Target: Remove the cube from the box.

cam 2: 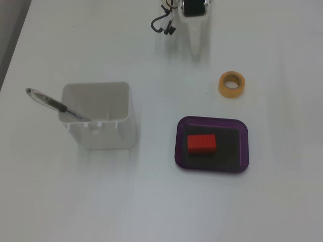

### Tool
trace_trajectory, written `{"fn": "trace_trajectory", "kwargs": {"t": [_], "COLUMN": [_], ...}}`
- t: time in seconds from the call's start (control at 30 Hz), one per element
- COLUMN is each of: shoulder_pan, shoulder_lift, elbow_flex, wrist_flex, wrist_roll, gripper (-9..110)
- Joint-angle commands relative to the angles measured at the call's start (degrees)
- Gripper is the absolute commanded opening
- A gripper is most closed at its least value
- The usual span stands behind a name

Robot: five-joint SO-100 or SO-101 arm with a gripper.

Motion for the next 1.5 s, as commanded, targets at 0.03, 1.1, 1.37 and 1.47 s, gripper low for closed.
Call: {"fn": "trace_trajectory", "kwargs": {"t": [0.03, 1.1, 1.37, 1.47], "shoulder_pan": [1.2, 0.4, 0.3, -0.8], "shoulder_lift": [4.2, -78.7, -105.6, -114.1], "elbow_flex": [-10.5, -77.3, -106.8, -115.0], "wrist_flex": [0.1, 4.0, 8.0, 8.7], "wrist_roll": [-0.7, -17.1, -14.2, -14.2], "gripper": [0, 11, 11, 11]}}
